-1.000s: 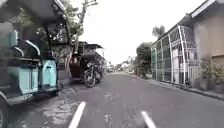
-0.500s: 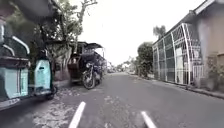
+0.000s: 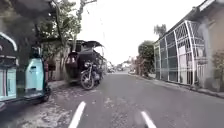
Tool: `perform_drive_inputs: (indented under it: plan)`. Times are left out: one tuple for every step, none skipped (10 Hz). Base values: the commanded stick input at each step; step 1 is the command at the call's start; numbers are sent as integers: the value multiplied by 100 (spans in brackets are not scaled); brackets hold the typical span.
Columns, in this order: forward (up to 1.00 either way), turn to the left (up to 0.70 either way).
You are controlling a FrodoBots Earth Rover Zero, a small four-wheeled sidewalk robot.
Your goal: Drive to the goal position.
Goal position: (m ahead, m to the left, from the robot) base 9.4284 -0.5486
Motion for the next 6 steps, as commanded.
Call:
perform_drive_inputs:
  plan:
    - [70,-35]
    - [70,-35]
    - [70,-35]
    - [70,-35]
    - [70,-35]
    - [70,-35]
